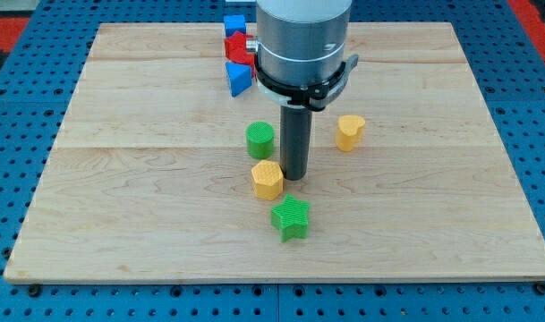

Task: Push the green circle into the hexagon

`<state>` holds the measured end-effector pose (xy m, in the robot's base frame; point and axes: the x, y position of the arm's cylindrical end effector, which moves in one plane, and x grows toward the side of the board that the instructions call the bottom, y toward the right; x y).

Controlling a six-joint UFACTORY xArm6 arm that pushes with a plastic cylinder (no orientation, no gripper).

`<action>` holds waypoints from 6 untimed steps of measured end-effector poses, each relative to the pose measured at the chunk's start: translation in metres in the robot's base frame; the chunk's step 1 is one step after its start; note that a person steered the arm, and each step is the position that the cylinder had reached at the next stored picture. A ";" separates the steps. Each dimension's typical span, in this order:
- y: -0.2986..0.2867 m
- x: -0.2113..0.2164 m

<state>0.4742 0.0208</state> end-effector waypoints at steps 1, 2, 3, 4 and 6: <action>0.003 -0.058; -0.028 -0.081; -0.061 -0.048; -0.061 0.003; -0.073 -0.069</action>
